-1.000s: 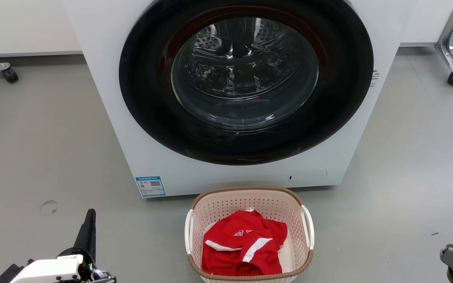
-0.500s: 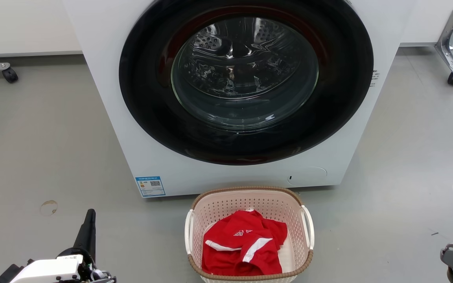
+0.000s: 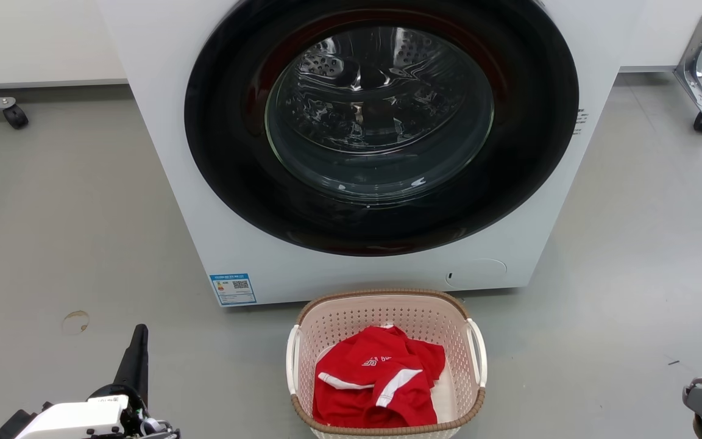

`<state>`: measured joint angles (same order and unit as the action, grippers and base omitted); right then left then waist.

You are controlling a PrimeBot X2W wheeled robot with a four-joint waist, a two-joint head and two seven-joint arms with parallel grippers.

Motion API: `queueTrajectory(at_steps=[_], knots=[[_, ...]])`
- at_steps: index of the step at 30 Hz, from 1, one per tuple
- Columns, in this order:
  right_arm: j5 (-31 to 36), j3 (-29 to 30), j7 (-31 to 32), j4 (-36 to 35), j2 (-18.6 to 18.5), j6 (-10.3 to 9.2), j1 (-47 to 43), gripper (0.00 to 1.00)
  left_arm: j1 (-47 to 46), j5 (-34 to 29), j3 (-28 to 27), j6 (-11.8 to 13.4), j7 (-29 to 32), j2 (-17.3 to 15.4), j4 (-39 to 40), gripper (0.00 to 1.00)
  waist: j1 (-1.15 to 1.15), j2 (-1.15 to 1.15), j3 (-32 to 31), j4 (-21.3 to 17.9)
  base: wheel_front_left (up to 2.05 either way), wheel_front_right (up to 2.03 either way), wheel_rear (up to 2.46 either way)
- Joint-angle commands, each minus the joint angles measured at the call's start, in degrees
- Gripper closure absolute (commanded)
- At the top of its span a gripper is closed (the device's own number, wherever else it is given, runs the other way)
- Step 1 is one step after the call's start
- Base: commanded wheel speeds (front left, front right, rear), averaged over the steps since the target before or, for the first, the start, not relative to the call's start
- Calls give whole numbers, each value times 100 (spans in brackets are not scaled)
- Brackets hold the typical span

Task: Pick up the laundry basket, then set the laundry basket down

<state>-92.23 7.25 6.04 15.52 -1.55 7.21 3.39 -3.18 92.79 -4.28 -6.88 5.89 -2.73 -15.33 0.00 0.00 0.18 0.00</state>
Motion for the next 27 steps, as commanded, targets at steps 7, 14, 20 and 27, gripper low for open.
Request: queueTrajectory(at_steps=[7, 14, 20, 27], knots=[[3, -77, 41, -150, -140, 28, 279, 100, -298, -39, -196, -60, 37, -38, 129, 100, 0, 0, 0, 0, 0, 0, 0], [4, -76, 42, -150, -139, 28, 279, 100, -298, -42, -200, -60, 40, -36, 129, 100, 0, 0, 0, 0, 0, 0, 0], [4, -75, 43, -150, -138, 28, 279, 100, -299, -44, -203, -60, 42, -34, 129, 100, 0, 0, 0, 0, 0, 0, 0], [5, -74, 44, -150, -138, 28, 280, 100, -299, -47, -205, -60, 44, -32, 129, 100, 0, 0, 0, 0, 0, 0, 0]])
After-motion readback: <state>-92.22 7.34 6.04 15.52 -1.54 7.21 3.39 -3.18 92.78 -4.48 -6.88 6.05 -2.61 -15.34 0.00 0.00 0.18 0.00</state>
